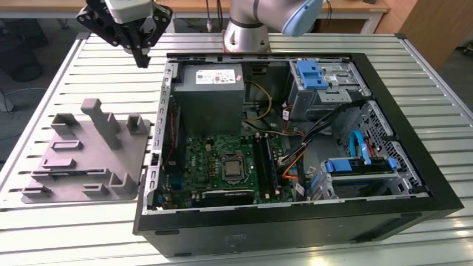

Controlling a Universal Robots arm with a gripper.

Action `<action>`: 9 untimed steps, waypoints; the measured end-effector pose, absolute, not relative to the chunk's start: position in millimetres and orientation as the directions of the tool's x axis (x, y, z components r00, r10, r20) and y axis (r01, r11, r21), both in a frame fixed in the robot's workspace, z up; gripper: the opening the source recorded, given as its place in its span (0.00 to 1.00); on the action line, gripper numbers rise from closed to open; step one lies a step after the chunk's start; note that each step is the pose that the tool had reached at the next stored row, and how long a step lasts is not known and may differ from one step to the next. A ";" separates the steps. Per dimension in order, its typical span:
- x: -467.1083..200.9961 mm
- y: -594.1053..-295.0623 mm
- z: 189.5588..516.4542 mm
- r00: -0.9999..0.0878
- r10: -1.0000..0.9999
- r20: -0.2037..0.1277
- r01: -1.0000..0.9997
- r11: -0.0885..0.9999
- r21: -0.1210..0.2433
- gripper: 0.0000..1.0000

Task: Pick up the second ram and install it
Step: 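Reach for the second ram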

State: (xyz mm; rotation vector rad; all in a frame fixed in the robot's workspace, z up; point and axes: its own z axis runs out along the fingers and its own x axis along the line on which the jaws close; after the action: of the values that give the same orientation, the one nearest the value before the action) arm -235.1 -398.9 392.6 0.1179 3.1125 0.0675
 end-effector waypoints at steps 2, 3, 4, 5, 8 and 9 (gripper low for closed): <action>-240.2 -398.9 392.5 -0.997 0.076 -0.025 0.075 0.996 0.044 0.10; -242.5 -399.0 392.5 -0.997 0.076 -0.025 0.075 0.996 0.044 0.10; -244.7 -398.9 392.5 -0.997 0.076 -0.024 0.075 0.996 0.044 0.10; -246.9 -398.9 392.5 -0.997 0.076 -0.024 0.075 0.996 0.044 0.10; -254.3 -398.9 392.4 -0.997 0.076 -0.024 0.075 0.996 0.044 0.10; -256.7 -399.0 392.4 -0.997 0.076 -0.024 0.075 0.996 0.044 0.10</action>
State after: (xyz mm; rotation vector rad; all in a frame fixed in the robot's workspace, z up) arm -256.7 -399.0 392.4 0.1179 3.1126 0.0676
